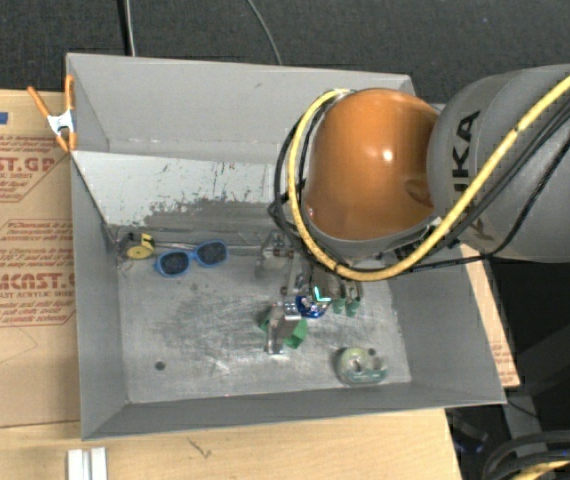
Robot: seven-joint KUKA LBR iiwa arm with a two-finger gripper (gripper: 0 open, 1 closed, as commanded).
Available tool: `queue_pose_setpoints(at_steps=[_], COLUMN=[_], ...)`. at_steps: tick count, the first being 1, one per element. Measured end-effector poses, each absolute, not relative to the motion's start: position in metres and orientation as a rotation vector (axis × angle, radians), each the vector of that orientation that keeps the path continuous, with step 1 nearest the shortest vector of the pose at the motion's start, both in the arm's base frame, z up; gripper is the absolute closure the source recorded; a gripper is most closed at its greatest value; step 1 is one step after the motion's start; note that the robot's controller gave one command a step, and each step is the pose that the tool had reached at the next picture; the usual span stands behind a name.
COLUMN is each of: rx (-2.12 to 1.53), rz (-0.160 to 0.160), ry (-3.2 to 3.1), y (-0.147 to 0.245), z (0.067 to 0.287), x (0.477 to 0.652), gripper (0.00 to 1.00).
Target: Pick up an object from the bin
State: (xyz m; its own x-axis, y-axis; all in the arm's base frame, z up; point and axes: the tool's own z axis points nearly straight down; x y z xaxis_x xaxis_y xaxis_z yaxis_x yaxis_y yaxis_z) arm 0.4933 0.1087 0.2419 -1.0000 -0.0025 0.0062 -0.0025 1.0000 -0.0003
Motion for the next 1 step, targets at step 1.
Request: queue_pose_setpoints(at_steps=[1], rx=[-0.357], rz=[0.000], ry=[-3.119], y=[0.0916], z=[0.0786], x=[0.4905], gripper=[0.00])
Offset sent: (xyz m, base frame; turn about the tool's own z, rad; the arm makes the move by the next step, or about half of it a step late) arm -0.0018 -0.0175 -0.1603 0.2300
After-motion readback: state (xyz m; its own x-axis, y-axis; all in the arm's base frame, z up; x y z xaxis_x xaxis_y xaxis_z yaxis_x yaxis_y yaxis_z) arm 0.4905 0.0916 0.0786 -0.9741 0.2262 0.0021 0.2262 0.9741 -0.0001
